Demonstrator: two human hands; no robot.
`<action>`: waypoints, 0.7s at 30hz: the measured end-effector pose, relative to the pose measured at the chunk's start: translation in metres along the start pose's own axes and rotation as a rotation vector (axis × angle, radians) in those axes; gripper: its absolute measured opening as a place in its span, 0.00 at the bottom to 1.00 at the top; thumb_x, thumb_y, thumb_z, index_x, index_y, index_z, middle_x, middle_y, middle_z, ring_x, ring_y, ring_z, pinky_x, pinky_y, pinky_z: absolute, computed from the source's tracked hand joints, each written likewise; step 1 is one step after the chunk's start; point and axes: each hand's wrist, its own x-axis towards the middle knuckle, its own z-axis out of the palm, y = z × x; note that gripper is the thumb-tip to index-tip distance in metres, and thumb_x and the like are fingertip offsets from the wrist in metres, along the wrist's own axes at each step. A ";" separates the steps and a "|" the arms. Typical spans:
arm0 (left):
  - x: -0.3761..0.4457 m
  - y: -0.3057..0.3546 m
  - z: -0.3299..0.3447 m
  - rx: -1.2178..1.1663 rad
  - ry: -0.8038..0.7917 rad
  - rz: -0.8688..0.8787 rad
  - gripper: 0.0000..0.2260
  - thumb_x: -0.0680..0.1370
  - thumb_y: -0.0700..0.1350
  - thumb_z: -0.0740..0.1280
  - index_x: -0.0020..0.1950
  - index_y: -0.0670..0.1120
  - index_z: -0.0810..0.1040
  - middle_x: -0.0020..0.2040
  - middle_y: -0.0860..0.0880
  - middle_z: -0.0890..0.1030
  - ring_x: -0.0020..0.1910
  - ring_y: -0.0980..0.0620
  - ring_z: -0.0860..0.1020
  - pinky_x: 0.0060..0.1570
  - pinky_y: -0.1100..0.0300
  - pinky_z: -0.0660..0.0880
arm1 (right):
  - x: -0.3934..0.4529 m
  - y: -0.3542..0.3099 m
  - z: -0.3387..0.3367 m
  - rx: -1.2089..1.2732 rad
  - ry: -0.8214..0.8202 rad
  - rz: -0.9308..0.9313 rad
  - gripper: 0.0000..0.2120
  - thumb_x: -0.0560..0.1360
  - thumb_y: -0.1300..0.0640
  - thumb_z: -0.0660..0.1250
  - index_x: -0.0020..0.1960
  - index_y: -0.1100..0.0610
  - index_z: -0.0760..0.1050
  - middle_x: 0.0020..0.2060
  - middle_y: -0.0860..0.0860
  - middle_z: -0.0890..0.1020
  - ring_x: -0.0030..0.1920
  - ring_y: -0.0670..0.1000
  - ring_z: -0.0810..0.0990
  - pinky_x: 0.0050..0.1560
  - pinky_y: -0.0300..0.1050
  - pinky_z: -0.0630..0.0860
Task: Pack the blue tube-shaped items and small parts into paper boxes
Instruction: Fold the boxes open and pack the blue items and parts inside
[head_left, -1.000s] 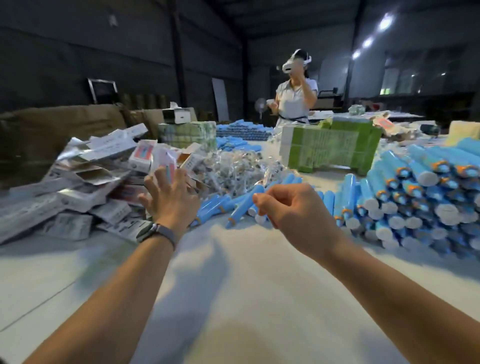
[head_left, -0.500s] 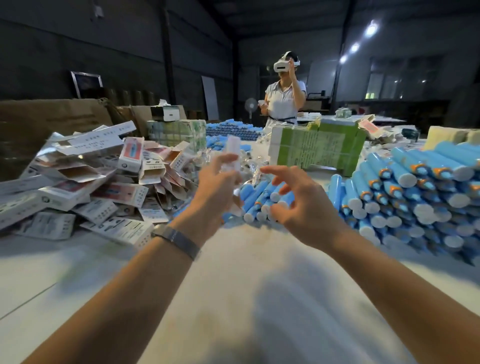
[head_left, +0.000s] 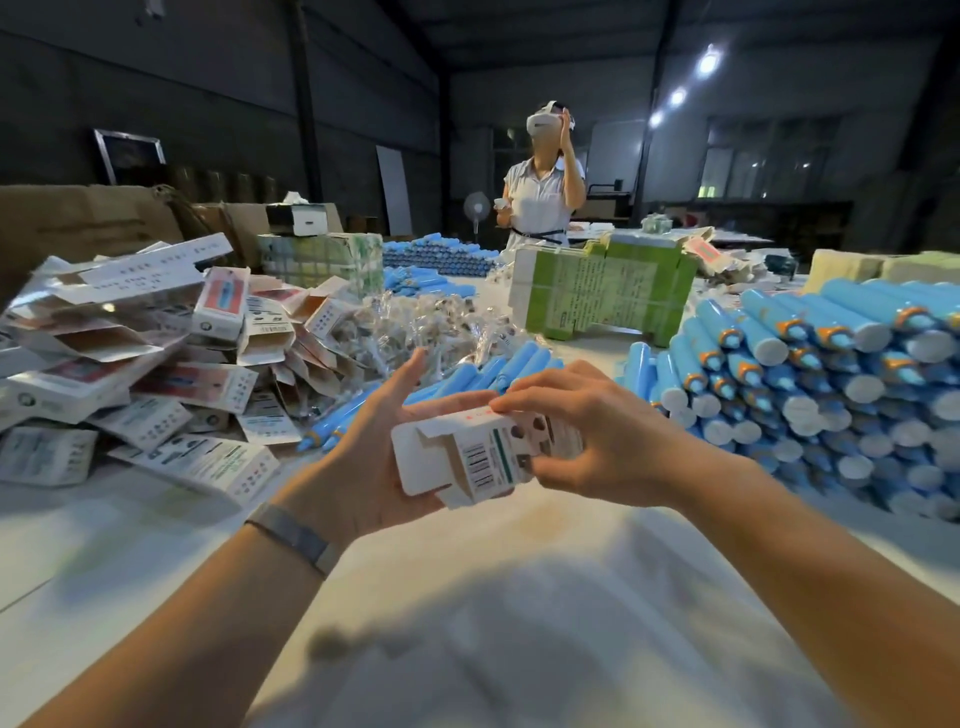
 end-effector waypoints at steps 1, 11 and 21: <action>0.001 -0.001 -0.002 -0.037 -0.010 0.006 0.37 0.74 0.70 0.59 0.69 0.42 0.77 0.65 0.34 0.78 0.57 0.33 0.81 0.51 0.39 0.81 | 0.000 0.002 -0.001 -0.006 -0.012 -0.003 0.29 0.71 0.49 0.73 0.71 0.43 0.70 0.61 0.42 0.75 0.61 0.48 0.67 0.64 0.51 0.70; 0.017 -0.024 0.013 0.383 -0.014 0.430 0.28 0.68 0.66 0.72 0.64 0.57 0.77 0.58 0.48 0.82 0.53 0.49 0.81 0.47 0.54 0.78 | 0.005 -0.006 0.009 0.331 0.379 0.246 0.27 0.62 0.40 0.79 0.55 0.44 0.72 0.41 0.40 0.80 0.39 0.40 0.80 0.43 0.50 0.79; 0.020 -0.021 0.007 0.527 0.190 0.820 0.10 0.79 0.45 0.67 0.60 0.47 0.74 0.56 0.48 0.83 0.55 0.50 0.82 0.47 0.58 0.80 | 0.000 0.018 0.011 0.332 0.203 0.264 0.18 0.68 0.37 0.72 0.56 0.37 0.73 0.50 0.41 0.79 0.43 0.42 0.77 0.47 0.37 0.73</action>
